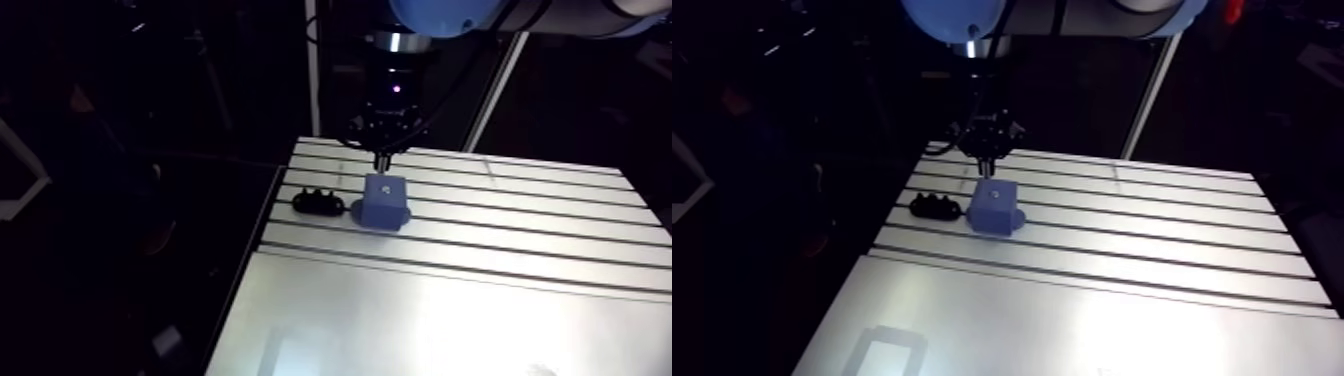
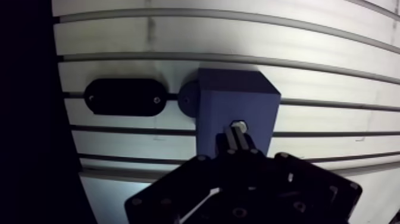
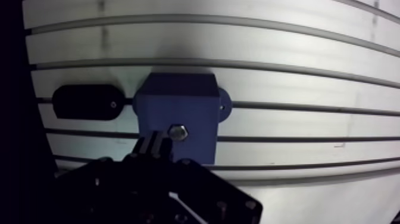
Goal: Pick up the M10 bolt and insert it into the hex recess until seated.
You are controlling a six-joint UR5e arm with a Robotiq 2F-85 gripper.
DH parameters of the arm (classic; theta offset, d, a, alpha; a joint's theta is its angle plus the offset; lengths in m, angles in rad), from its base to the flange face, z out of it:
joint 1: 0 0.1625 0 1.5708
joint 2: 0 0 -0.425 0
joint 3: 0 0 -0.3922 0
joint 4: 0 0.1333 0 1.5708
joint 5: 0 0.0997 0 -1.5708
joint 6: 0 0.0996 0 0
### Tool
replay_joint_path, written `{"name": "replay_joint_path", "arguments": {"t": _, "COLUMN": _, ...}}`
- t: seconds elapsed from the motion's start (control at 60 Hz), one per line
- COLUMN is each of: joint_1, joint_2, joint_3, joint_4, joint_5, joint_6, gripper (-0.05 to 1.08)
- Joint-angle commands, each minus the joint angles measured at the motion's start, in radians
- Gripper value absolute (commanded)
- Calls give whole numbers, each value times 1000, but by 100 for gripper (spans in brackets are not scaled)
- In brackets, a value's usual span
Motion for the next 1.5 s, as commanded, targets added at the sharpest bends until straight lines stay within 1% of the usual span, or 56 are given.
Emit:
{"name": "replay_joint_path", "arguments": {"t": 0.017, "joint_1": 6, "joint_2": -27, "joint_3": -22, "joint_4": 33, "joint_5": -5, "joint_6": -11, "gripper": 108}}
{"name": "replay_joint_path", "arguments": {"t": 0.117, "joint_1": 4, "joint_2": -35, "joint_3": -24, "joint_4": 44, "joint_5": -5, "joint_6": -32, "gripper": 105}}
{"name": "replay_joint_path", "arguments": {"t": 0.133, "joint_1": 4, "joint_2": -39, "joint_3": -22, "joint_4": 49, "joint_5": -7, "joint_6": -36, "gripper": 99}}
{"name": "replay_joint_path", "arguments": {"t": 0.15, "joint_1": 4, "joint_2": -43, "joint_3": -24, "joint_4": 57, "joint_5": -10, "joint_6": -36, "gripper": 82}}
{"name": "replay_joint_path", "arguments": {"t": 0.167, "joint_1": 4, "joint_2": -43, "joint_3": -24, "joint_4": 57, "joint_5": -10, "joint_6": -36, "gripper": 82}}
{"name": "replay_joint_path", "arguments": {"t": 0.183, "joint_1": 3, "joint_2": -47, "joint_3": -25, "joint_4": 71, "joint_5": -15, "joint_6": -38, "gripper": 51}}
{"name": "replay_joint_path", "arguments": {"t": 0.2, "joint_1": 3, "joint_2": -47, "joint_3": -25, "joint_4": 71, "joint_5": -15, "joint_6": -38, "gripper": 51}}
{"name": "replay_joint_path", "arguments": {"t": 0.217, "joint_1": 1, "joint_2": -48, "joint_3": -28, "joint_4": 93, "joint_5": -21, "joint_6": -40, "gripper": 10}}
{"name": "replay_joint_path", "arguments": {"t": 0.233, "joint_1": 1, "joint_2": -48, "joint_3": -28, "joint_4": 93, "joint_5": -21, "joint_6": -40, "gripper": 10}}
{"name": "replay_joint_path", "arguments": {"t": 0.25, "joint_1": 3, "joint_2": -49, "joint_3": -28, "joint_4": 119, "joint_5": -29, "joint_6": -41, "gripper": 4}}
{"name": "replay_joint_path", "arguments": {"t": 0.267, "joint_1": 3, "joint_2": -49, "joint_3": -28, "joint_4": 119, "joint_5": -29, "joint_6": -41, "gripper": 4}}
{"name": "replay_joint_path", "arguments": {"t": 0.283, "joint_1": 3, "joint_2": -49, "joint_3": -26, "joint_4": 133, "joint_5": -40, "joint_6": -41, "gripper": 1}}
{"name": "replay_joint_path", "arguments": {"t": 0.3, "joint_1": 3, "joint_2": -49, "joint_3": -26, "joint_4": 133, "joint_5": -40, "joint_6": -41, "gripper": 1}}
{"name": "replay_joint_path", "arguments": {"t": 0.317, "joint_1": 3, "joint_2": -52, "joint_3": -24, "joint_4": 139, "joint_5": -44, "joint_6": -44, "gripper": 0}}
{"name": "replay_joint_path", "arguments": {"t": 0.4, "joint_1": 3, "joint_2": -58, "joint_3": -16, "joint_4": 136, "joint_5": -45, "joint_6": -48, "gripper": 0}}
{"name": "replay_joint_path", "arguments": {"t": 0.433, "joint_1": 3, "joint_2": -61, "joint_3": -16, "joint_4": 138, "joint_5": -42, "joint_6": -49, "gripper": 0}}
{"name": "replay_joint_path", "arguments": {"t": 0.5, "joint_1": 1, "joint_2": -70, "joint_3": -17, "joint_4": 142, "joint_5": -45, "joint_6": -49, "gripper": 0}}
{"name": "replay_joint_path", "arguments": {"t": 0.533, "joint_1": -3, "joint_2": -94, "joint_3": -22, "joint_4": 152, "joint_5": -46, "joint_6": -43, "gripper": 0}}
{"name": "replay_joint_path", "arguments": {"t": 0.55, "joint_1": -3, "joint_2": -94, "joint_3": -22, "joint_4": 152, "joint_5": -46, "joint_6": -43, "gripper": 0}}
{"name": "replay_joint_path", "arguments": {"t": 0.567, "joint_1": -3, "joint_2": -110, "joint_3": -22, "joint_4": 155, "joint_5": -49, "joint_6": -39, "gripper": 0}}
{"name": "replay_joint_path", "arguments": {"t": 0.617, "joint_1": -5, "joint_2": -121, "joint_3": -24, "joint_4": 157, "joint_5": -48, "joint_6": -34, "gripper": 0}}
{"name": "replay_joint_path", "arguments": {"t": 0.633, "joint_1": -5, "joint_2": -133, "joint_3": -26, "joint_4": 158, "joint_5": -48, "joint_6": -31, "gripper": 0}}
{"name": "replay_joint_path", "arguments": {"t": 0.75, "joint_1": -8, "joint_2": -166, "joint_3": -37, "joint_4": 168, "joint_5": -48, "joint_6": -13, "gripper": 0}}
{"name": "replay_joint_path", "arguments": {"t": 0.883, "joint_1": -11, "joint_2": -202, "joint_3": -70, "joint_4": 220, "joint_5": -48, "joint_6": -9, "gripper": 1}}
{"name": "replay_joint_path", "arguments": {"t": 0.967, "joint_1": -17, "joint_2": -211, "joint_3": -85, "joint_4": 243, "joint_5": -46, "joint_6": -9, "gripper": 1}}
{"name": "replay_joint_path", "arguments": {"t": 1.033, "joint_1": -36, "joint_2": -225, "joint_3": -111, "joint_4": 305, "joint_5": -46, "joint_6": -9, "gripper": 1}}
{"name": "replay_joint_path", "arguments": {"t": 1.067, "joint_1": -36, "joint_2": -225, "joint_3": -111, "joint_4": 305, "joint_5": -46, "joint_6": -9, "gripper": 1}}
{"name": "replay_joint_path", "arguments": {"t": 1.1, "joint_1": -47, "joint_2": -237, "joint_3": -124, "joint_4": 335, "joint_5": -46, "joint_6": -10, "gripper": 1}}
{"name": "replay_joint_path", "arguments": {"t": 1.167, "joint_1": -56, "joint_2": -242, "joint_3": -136, "joint_4": 359, "joint_5": -45, "joint_6": -10, "gripper": 1}}
{"name": "replay_joint_path", "arguments": {"t": 1.317, "joint_1": -63, "joint_2": -248, "joint_3": -165, "joint_4": 395, "joint_5": -43, "joint_6": -13, "gripper": 1}}
{"name": "replay_joint_path", "arguments": {"t": 1.35, "joint_1": -65, "joint_2": -250, "joint_3": -179, "joint_4": 410, "joint_5": -40, "joint_6": -16, "gripper": 1}}
{"name": "replay_joint_path", "arguments": {"t": 1.5, "joint_1": -74, "joint_2": -250, "joint_3": -199, "joint_4": 419, "joint_5": -37, "joint_6": -21, "gripper": 1}}
